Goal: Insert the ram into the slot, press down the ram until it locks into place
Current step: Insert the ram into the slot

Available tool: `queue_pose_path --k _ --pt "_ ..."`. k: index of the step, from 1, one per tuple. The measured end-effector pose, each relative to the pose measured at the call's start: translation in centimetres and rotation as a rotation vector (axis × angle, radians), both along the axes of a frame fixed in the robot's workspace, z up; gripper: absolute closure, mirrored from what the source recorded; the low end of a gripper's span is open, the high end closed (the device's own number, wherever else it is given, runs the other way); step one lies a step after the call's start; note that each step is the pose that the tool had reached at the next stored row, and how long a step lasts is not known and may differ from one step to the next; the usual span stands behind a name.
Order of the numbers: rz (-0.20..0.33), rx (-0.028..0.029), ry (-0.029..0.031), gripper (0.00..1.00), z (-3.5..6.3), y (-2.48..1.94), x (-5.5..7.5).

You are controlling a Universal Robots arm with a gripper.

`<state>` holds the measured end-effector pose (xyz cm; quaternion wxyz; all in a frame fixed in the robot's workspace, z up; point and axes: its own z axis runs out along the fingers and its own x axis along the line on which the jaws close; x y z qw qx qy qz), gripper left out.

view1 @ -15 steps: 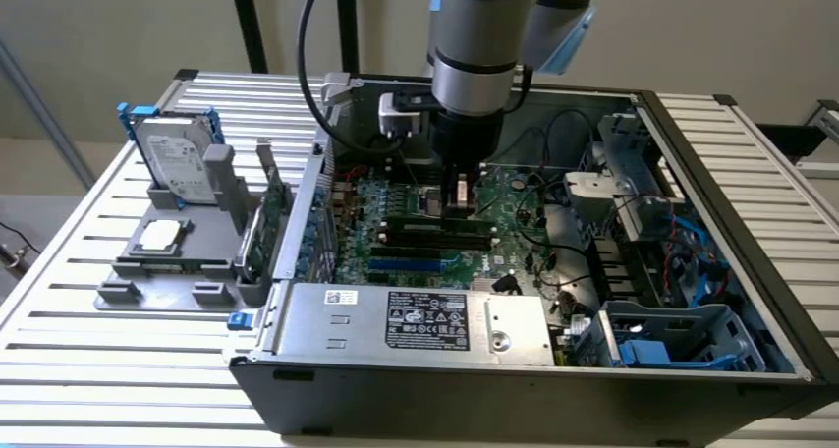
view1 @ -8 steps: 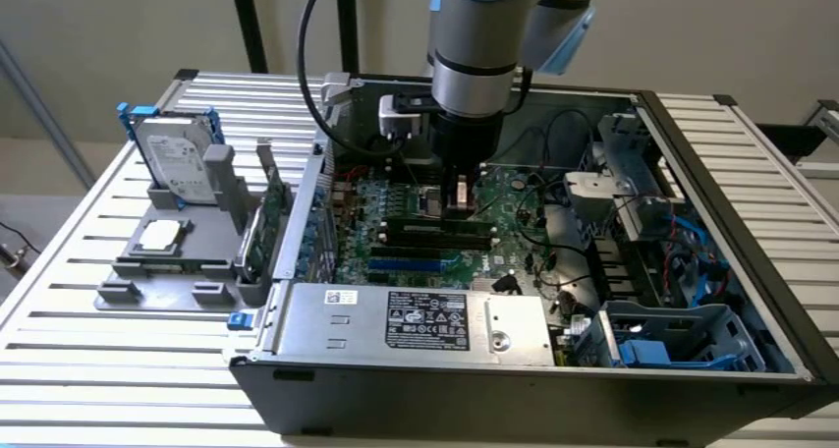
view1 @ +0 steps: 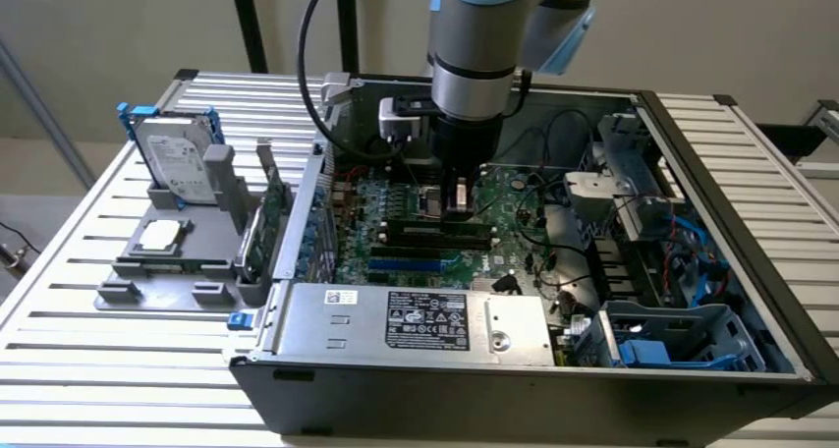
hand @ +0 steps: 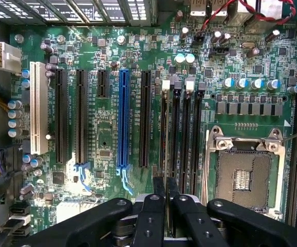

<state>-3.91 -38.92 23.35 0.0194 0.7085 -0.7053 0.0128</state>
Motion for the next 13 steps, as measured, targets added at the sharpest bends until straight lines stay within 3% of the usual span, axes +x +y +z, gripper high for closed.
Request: queue_pose_path --k 13 --pt "0.001 0.0003 0.0004 0.87 -0.13 -0.1 0.16"
